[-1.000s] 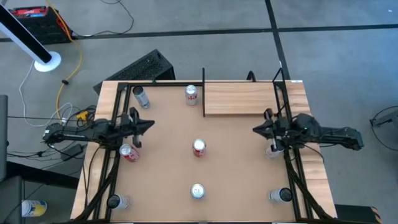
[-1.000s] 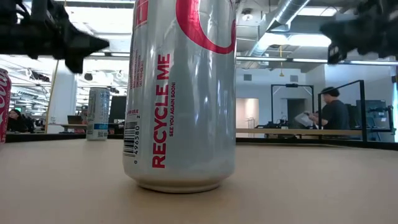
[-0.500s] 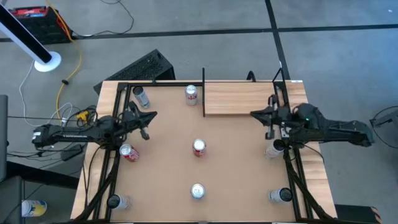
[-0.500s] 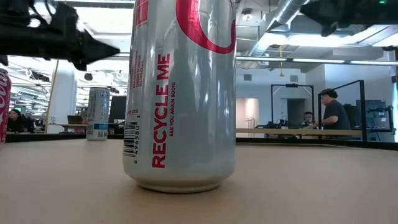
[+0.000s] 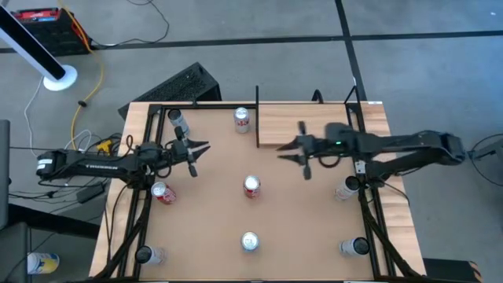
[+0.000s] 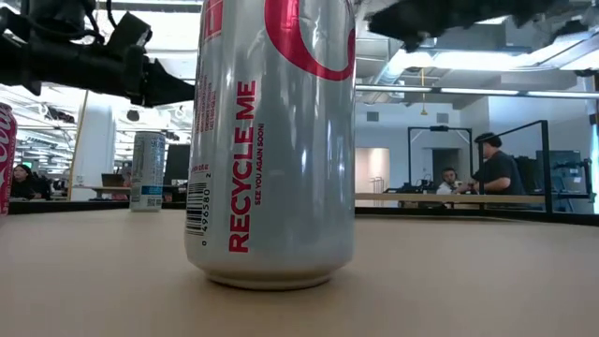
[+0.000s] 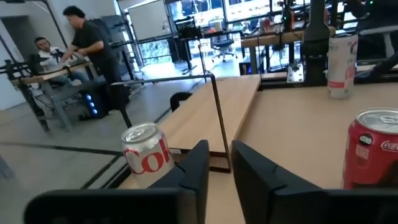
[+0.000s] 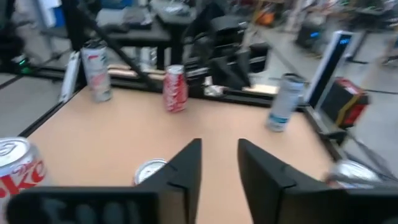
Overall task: Place canned beverage on shelf
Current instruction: Put the right red soda can on the shelf
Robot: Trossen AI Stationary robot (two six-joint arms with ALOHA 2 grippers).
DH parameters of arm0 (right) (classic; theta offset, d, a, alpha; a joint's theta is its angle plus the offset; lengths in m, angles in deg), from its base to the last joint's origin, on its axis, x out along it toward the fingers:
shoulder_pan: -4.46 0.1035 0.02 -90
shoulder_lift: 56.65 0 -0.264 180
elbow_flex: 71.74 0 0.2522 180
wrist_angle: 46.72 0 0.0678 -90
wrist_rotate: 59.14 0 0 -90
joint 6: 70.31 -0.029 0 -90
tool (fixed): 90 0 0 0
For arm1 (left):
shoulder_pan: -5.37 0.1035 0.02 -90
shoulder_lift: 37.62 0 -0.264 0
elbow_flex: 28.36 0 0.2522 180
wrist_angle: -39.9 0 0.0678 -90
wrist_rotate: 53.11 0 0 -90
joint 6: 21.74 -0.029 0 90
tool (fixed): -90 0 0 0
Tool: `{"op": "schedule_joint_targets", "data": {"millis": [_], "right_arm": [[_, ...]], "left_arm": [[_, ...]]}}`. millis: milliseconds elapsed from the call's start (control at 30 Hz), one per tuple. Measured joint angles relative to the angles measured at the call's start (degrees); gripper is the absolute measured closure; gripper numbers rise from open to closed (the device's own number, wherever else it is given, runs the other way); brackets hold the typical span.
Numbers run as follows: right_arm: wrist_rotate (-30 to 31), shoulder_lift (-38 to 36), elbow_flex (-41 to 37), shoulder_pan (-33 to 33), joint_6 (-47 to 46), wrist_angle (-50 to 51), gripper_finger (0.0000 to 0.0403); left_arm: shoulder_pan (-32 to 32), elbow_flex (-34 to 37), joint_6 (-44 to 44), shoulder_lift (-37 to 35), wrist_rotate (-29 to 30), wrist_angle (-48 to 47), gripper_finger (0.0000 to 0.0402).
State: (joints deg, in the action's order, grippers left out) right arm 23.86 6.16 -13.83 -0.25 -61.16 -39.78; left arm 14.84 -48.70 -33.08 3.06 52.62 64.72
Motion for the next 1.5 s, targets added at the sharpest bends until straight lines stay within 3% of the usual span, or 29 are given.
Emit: {"op": "schedule_joint_targets", "data": {"millis": [267, 467, 733, 867, 1167, 1500], "right_arm": [[-3.6, 14.9, 7.9, 2.7, -0.6, 0.9, 0.0141], [-3.7, 21.4, 11.2, 4.1, -3.1, 0.7, 0.0092], [-3.7, 27.1, 11.2, 5.2, -1.2, -1.5, 0.0072], [-6.7, 28.4, 11.2, 5.5, -0.7, -3.7, 0.0061], [-6.6, 28.4, 11.2, 5.2, -0.6, -4.0, 0.0008], [-7.1, 33.4, 11.2, 4.9, -1.0, -6.8, 0.0008]], "left_arm": [[0.0, -0.1, 0.5, 0.3, 0.6, 1.0, 0.0268], [0.0, -0.1, 0.2, 0.3, 1.3, 1.0, 0.0236], [0.0, -0.1, -1.5, 0.3, 1.6, 1.1, 0.023], [0.0, -0.1, -0.4, 0.3, 1.6, 1.0, 0.023], [0.0, -0.1, 0.1, 0.3, 1.6, 1.0, 0.023], [0.0, -0.1, 0.1, 0.3, 1.3, 0.7, 0.023]]}}
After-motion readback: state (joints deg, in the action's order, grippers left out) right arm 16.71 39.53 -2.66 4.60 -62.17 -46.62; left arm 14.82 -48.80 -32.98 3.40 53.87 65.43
